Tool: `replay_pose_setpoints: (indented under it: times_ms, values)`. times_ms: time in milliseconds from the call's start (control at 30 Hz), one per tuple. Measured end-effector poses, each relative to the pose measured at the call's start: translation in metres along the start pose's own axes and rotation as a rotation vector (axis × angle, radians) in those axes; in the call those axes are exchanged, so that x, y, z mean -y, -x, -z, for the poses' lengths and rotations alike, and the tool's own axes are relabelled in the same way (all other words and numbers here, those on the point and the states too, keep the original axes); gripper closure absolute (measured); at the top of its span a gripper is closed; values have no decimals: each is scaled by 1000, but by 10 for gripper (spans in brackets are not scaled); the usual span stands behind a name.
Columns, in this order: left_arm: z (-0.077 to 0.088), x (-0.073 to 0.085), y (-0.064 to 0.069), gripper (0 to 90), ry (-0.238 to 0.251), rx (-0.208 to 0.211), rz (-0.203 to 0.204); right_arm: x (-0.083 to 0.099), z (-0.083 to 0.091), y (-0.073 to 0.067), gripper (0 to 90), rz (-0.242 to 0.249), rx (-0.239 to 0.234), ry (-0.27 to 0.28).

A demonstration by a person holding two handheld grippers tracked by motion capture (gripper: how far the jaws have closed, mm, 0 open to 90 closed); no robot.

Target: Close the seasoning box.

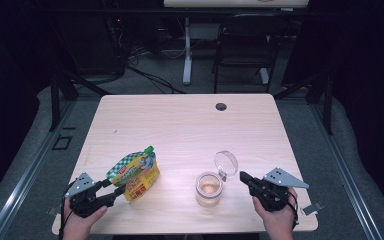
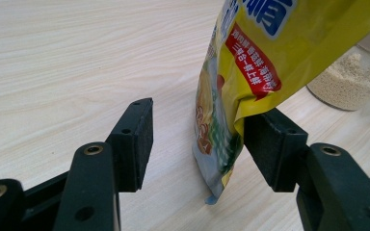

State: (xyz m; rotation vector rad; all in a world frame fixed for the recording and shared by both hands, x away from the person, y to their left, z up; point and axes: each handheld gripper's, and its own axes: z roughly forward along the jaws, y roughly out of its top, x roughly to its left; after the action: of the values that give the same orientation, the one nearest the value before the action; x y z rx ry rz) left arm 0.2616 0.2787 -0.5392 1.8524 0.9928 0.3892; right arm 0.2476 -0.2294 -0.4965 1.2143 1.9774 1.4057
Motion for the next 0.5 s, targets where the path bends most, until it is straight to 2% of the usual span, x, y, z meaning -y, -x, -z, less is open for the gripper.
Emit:
replay_pose_setpoints:
  times_ms: [200, 500]
  values:
    - [2, 1, -1, 448, 7, 4, 11, -1, -11, 6, 900, -17, 12, -5]
    - [3, 2, 0, 448, 10, -1, 6, -1, -24, 11, 900, -35, 9, -9]
